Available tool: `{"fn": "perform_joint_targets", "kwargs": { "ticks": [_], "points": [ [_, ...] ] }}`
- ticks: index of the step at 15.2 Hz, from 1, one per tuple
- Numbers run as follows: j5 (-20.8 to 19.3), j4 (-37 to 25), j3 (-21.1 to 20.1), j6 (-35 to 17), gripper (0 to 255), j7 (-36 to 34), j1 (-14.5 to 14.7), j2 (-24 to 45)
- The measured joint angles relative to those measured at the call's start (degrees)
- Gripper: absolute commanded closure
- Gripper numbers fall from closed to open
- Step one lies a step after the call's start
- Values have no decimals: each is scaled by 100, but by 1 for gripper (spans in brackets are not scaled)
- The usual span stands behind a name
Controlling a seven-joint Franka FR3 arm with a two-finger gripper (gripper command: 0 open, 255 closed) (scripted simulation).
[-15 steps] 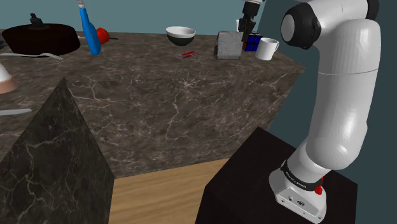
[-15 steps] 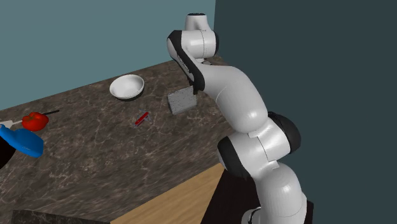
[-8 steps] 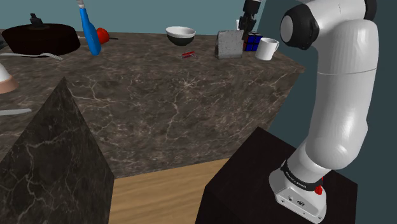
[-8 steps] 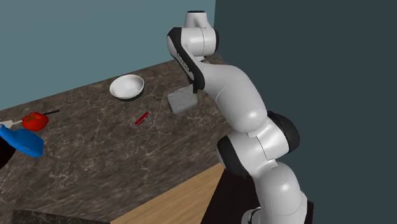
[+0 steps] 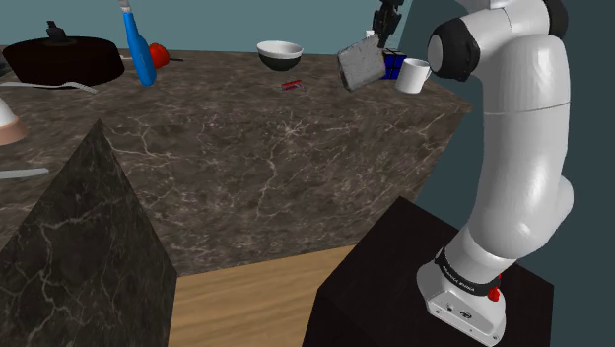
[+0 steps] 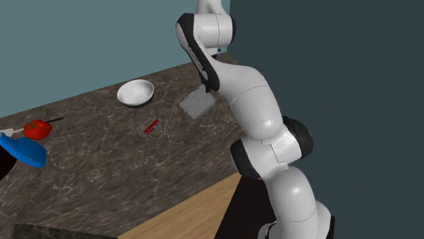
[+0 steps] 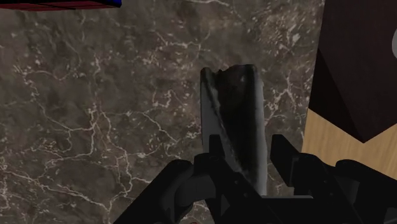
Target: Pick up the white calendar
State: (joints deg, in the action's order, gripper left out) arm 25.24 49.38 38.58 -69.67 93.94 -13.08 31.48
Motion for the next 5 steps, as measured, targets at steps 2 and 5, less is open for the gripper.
{"fn": "perform_joint_targets", "kwargs": {
  "ticks": [2,5],
  "points": [
    [130,-502,-61,277,255,-56,-226,198],
    [229,-1857,-691,902,255,-339,-981,715]
  ]
}}
